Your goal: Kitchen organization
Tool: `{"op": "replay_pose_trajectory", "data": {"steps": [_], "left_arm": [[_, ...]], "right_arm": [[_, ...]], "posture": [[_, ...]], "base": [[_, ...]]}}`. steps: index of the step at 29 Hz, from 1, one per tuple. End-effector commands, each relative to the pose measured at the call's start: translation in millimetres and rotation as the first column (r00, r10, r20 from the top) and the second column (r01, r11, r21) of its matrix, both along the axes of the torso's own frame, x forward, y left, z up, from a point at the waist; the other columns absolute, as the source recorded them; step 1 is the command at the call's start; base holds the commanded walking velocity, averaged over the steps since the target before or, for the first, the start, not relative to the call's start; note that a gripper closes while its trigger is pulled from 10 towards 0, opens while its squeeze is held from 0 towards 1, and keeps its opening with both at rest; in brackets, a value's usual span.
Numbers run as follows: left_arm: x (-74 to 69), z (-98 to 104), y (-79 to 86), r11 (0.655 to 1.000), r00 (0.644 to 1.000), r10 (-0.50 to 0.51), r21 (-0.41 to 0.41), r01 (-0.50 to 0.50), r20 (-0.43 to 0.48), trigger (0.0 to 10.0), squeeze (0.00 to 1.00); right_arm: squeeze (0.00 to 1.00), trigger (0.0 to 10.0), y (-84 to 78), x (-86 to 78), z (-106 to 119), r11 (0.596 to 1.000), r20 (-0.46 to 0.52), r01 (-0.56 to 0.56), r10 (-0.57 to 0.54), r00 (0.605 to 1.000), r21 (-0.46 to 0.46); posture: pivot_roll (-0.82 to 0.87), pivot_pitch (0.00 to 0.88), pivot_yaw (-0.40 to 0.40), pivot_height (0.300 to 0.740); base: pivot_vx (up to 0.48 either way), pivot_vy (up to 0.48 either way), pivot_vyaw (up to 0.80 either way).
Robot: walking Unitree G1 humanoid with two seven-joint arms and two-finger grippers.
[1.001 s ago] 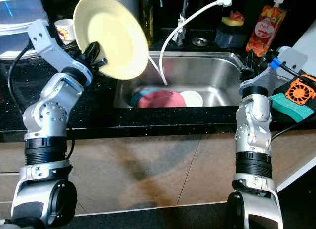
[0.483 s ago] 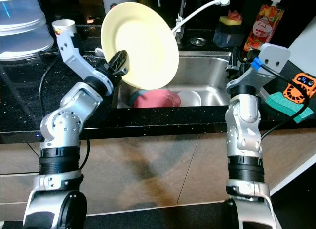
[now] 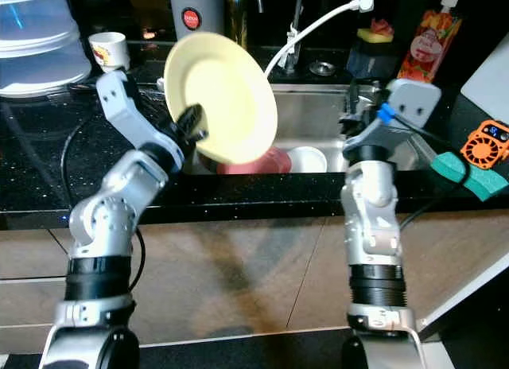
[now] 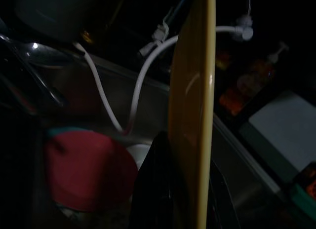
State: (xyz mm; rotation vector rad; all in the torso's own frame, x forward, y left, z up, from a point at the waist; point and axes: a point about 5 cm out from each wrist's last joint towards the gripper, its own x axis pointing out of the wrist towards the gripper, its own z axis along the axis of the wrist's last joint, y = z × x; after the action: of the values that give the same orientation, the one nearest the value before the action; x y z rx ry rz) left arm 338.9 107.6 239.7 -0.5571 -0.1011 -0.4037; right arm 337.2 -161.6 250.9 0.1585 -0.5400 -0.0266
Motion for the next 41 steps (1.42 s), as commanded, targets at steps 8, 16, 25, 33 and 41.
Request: {"op": "replay_pose_trajectory", "data": {"steps": [8, 16, 25, 33, 41], "left_arm": [[-0.4, -17, -0.2, 0.998, 0.998, 0.062, 0.007, -0.062, -0.033, 10.0, 0.00], [-32.5, -25, 7.8, 1.000, 0.997, -0.029, 0.007, 0.028, 0.073, 10.0, 0.00], [-27.8, -31, 21.7, 0.998, 0.998, 0.058, -0.025, -0.057, 0.031, 10.0, 0.00], [-20.3, -29, 22.4, 0.995, 0.994, 0.101, 0.010, -0.101, 0.031, 10.0, 0.00], [-12.2, -27, 35.6, 0.984, 0.984, 0.176, 0.020, -0.177, 0.026, 10.0, 0.00]], "right_arm": [[0.00, 10.0, 4.2, -5.8, -22, 0.999, -0.083, 0.022, -0.020, 0.996, 0.028], [0.00, 10.0, -7.8, -18.9, -45, 0.998, -0.156, 0.056, -0.056, 0.986, -0.004], [0.00, 10.0, -14.6, -20.1, -43, 0.996, -0.149, 0.088, -0.092, 0.985, -0.031], [0.00, 10.0, -10.2, -17.6, -34, 0.997, -0.124, 0.080, -0.082, 0.989, -0.022], [0.00, 10.0, -12.7, -16.7, -31, 0.996, -0.119, 0.082, -0.086, 0.989, -0.037]], "posture": [[0.11, 0.000, -0.034, 0.740], [0.11, 0.000, -0.058, 0.740], [0.11, 0.000, -0.064, 0.740], [0.11, 0.000, -0.055, 0.740], [0.10, 0.000, -0.062, 0.740]], "base": [[0.000, 0.000, 0.00], [0.000, 0.000, 0.00], [0.000, 0.000, 0.00], [0.000, 0.000, 0.00], [0.000, 0.000, 0.00]]}}
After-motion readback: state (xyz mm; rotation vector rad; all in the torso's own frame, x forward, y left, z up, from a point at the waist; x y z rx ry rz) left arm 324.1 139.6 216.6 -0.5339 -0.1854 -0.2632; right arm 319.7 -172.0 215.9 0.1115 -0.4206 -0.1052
